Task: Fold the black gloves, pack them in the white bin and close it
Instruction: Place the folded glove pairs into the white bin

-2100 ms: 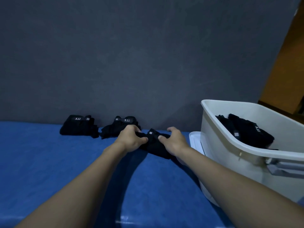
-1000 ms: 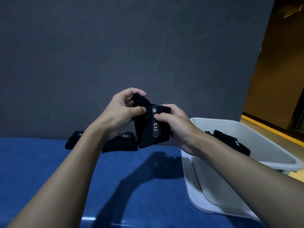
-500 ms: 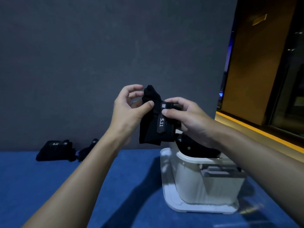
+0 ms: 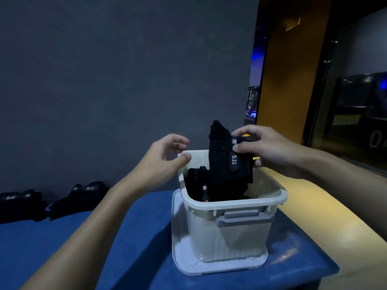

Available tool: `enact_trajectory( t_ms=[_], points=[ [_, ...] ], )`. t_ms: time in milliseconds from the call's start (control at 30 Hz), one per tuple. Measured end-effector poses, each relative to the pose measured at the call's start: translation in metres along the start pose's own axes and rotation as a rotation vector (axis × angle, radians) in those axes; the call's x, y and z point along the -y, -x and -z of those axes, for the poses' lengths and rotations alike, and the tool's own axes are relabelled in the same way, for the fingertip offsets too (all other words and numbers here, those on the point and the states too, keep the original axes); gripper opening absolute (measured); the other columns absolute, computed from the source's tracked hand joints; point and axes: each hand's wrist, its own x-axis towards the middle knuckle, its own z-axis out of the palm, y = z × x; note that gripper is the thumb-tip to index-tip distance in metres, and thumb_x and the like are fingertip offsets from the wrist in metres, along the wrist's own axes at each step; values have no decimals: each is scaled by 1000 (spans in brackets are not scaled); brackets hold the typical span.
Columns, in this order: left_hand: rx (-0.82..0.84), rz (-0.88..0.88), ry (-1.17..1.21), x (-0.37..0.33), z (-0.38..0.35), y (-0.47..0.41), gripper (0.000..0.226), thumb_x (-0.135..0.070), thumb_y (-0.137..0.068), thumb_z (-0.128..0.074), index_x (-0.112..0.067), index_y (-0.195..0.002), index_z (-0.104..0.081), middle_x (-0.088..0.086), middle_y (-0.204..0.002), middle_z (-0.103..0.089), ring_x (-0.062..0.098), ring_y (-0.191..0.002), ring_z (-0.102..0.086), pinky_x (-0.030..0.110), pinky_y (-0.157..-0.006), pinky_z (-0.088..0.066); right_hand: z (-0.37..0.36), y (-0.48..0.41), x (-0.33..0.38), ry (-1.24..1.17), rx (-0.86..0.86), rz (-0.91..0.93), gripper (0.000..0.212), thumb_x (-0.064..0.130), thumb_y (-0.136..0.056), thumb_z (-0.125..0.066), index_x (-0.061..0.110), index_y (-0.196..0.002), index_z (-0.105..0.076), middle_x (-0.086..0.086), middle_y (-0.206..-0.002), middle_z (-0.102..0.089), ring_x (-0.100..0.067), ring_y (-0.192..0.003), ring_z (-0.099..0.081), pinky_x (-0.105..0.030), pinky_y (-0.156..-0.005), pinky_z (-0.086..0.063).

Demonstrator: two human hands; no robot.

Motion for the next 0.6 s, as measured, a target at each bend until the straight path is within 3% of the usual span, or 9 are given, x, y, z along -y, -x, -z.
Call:
enact_trajectory(
  t_ms=[133, 233, 400, 467, 600],
  points=[
    [153, 60, -126, 17, -5, 2, 13, -20, -93, -66, -25, -105, -66, -2, -110, -69, 14, -105, -66, 37, -93, -55, 16, -4, -16, 189, 68, -136, 35, 10, -88, -71, 29, -116, -62, -16, -111, -64, -29, -93, -69, -32, -65, -48],
    [190, 83, -200, 22, -7, 3, 21, -38, -85, -66, -33, -106, -67, -13, -113, -67, 7, -110, -63, 38, -99, -52, 20, -7, -14, 223, 142, -202, 36, 10, -89, -69, 30, -118, -60, -12, -107, -67, -20, -84, -69, -24, -59, -49],
    [200, 84, -239, 24, -5, 2, 34, -50, -77, -61, -35, -107, -67, -17, -114, -66, 9, -111, -62, 41, -99, -51, 18, -11, -12, 359, 233, -179, 33, 12, -89, -69, 30, -116, -61, -11, -112, -66, -28, -100, -67, -37, -80, -52],
    [207, 78, -233, 26, -5, 1, 28, -46, -82, -63, -34, -107, -67, -16, -114, -67, 10, -109, -63, 41, -98, -52, 13, -11, -13, 413, 246, -140, 29, 15, -88, -71, 30, -111, -65, -8, -110, -66, -24, -102, -66, -37, -87, -54],
    [223, 75, -230, 27, -6, 0, 16, -30, -92, -64, -31, -108, -67, -14, -111, -68, 13, -100, -67, 40, -95, -53, 8, -9, -21, 488, 227, -95, 20, 21, -85, -75, 27, -102, -68, -4, -100, -70, -20, -97, -66, -31, -83, -52]
  ],
)
